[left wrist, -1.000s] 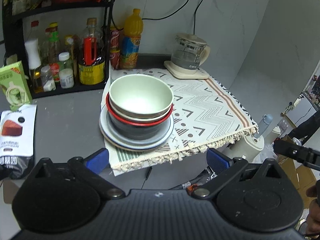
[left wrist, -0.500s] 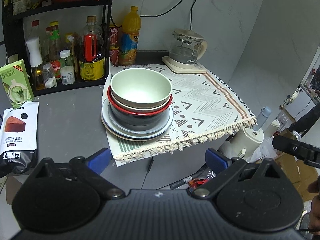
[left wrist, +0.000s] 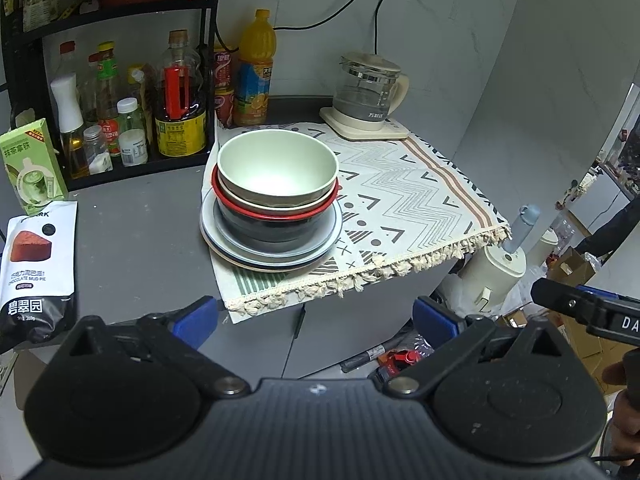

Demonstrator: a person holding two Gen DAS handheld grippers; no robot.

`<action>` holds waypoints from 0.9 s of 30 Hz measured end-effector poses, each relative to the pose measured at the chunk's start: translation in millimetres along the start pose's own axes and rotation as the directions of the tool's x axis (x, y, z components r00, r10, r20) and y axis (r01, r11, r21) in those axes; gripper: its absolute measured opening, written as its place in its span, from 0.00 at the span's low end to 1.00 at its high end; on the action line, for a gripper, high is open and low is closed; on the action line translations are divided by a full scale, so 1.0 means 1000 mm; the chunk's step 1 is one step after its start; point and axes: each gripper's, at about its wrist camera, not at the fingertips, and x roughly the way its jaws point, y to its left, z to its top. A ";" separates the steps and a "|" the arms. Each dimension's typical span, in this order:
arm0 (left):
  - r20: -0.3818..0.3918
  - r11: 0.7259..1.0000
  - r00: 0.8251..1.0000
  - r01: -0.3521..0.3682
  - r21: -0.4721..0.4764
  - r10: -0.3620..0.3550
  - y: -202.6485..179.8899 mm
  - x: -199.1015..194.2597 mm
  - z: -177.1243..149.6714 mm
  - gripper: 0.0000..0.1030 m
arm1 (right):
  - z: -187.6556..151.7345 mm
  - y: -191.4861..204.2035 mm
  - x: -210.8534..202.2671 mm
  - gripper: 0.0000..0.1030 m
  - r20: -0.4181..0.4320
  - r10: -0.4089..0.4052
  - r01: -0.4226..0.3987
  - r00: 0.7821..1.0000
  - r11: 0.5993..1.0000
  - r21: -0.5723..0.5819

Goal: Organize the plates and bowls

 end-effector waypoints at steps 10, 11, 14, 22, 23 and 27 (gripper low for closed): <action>0.013 1.000 1.000 0.003 0.019 -0.003 -0.010 -0.007 0.001 0.99 | 0.003 -0.002 -0.002 1.00 0.004 0.007 -0.007 1.000 1.000 -0.006; 0.010 1.000 1.000 0.004 0.019 -0.004 -0.010 -0.007 0.001 0.99 | 0.004 -0.002 -0.002 1.00 0.004 0.011 -0.011 1.000 1.000 -0.006; 0.000 1.000 1.000 0.001 0.009 -0.001 -0.010 -0.006 0.002 0.99 | 0.006 -0.001 -0.003 1.00 0.010 0.011 -0.011 1.000 1.000 -0.008; 0.008 1.000 1.000 0.003 0.015 -0.003 -0.010 -0.008 0.003 0.99 | 0.010 0.001 -0.003 1.00 0.011 0.016 -0.015 1.000 0.999 -0.029; 0.008 1.000 1.000 0.004 0.016 -0.004 -0.010 -0.008 0.003 0.99 | 0.010 0.001 -0.003 1.00 0.010 0.013 -0.013 1.000 1.000 -0.028; 0.007 1.000 1.000 0.003 0.015 -0.003 -0.011 -0.008 0.002 0.99 | 0.009 0.001 -0.002 1.00 0.008 0.012 -0.012 1.000 0.999 -0.030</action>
